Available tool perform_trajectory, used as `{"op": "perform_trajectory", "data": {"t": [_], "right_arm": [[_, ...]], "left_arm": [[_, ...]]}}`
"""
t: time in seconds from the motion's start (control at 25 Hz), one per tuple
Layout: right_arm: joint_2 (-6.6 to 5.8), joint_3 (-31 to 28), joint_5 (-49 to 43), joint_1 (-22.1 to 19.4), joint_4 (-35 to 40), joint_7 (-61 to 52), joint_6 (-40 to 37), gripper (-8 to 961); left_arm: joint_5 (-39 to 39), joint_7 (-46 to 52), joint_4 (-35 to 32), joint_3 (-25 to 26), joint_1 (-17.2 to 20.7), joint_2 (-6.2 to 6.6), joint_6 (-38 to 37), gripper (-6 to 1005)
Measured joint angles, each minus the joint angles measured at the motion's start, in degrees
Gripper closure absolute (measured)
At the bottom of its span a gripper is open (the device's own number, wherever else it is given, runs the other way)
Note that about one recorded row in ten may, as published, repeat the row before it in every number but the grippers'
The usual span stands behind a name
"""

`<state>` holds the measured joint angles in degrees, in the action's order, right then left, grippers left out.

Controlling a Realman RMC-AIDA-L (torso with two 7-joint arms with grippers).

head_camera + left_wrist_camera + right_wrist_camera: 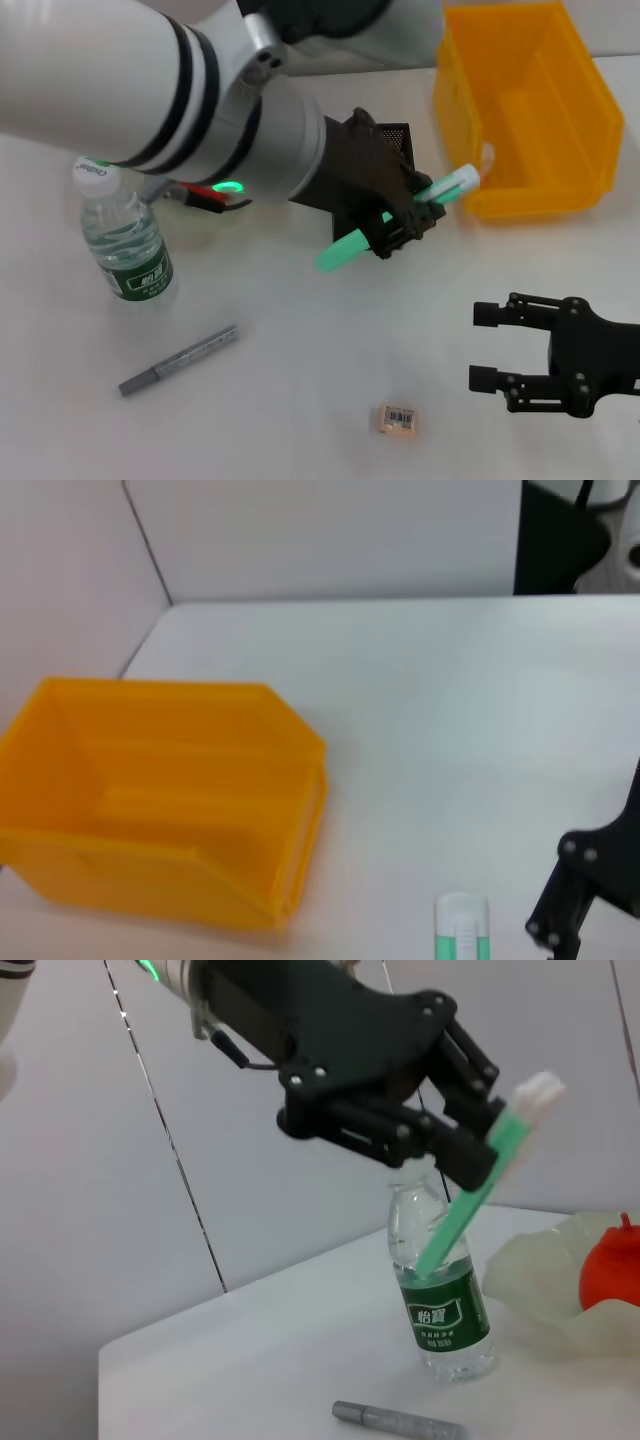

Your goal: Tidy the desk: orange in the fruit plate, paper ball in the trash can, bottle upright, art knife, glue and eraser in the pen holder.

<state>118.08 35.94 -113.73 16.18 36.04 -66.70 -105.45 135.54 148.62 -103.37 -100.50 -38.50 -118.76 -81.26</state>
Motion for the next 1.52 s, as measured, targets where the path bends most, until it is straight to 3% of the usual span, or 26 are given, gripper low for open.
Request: {"op": "perform_trajectory", "data": {"t": [0.52, 0.84, 0.92, 1.0, 1.04, 1.16, 1.2, 1.24, 1.36, 1.44, 1.52], "right_arm": [[0.13, 0.4, 0.0, 0.2, -0.2, 0.1, 0.2, 190], [0.22, 0.4, 0.0, 0.4, -0.2, -0.2, 0.0, 190], [0.23, 0.4, 0.0, 0.5, -0.1, -0.5, 0.0, 190], [0.23, 0.4, 0.1, 0.5, -0.1, -0.6, -0.1, 190], [0.25, 0.4, 0.1, 0.5, -0.1, -0.6, -0.1, 190], [0.40, 0.4, 0.1, 0.5, -0.1, -0.6, -0.1, 190], [0.65, 0.4, 0.2, 0.5, 0.0, -0.6, -0.1, 190], [0.65, 0.4, 0.2, 0.5, 0.0, -0.6, -0.1, 190], [0.85, 0.3, 0.2, 0.6, 0.1, -0.6, 0.1, 190], [0.86, 0.4, 0.2, 0.9, -0.1, -0.7, 0.2, 190], [0.86, 0.4, 0.1, 1.0, -0.1, -1.0, 0.3, 190]], "left_arm": [[-12.7, -15.0, 0.9, 10.1, 4.9, 0.05, 2.3, 803], [-28.4, -30.5, 10.4, 18.1, 7.2, 0.14, 3.6, 802], [-28.4, -30.5, 10.4, 18.1, 7.2, 0.14, 3.6, 802], [-30.4, -33.0, 12.9, 19.2, 7.0, 0.12, 3.8, 802], [-34.3, -37.4, 17.3, 20.9, 6.5, 0.10, 4.3, 802], [-34.3, -37.4, 17.3, 20.9, 6.5, 0.10, 4.3, 802], [-38.2, -43.6, 25.1, 23.4, 4.9, 0.12, 6.2, 803], [-38.5, -45.7, 28.7, 24.2, 3.9, 0.12, 8.0, 803], [-38.8, -46.8, 30.5, 24.4, 3.4, 0.11, 9.2, 803], [-40.3, -51.0, 38.4, 24.7, 1.4, 0.11, 15.0, 803], [-40.7, -52.3, 41.6, 24.9, 0.3, 0.11, 17.2, 803]]}}
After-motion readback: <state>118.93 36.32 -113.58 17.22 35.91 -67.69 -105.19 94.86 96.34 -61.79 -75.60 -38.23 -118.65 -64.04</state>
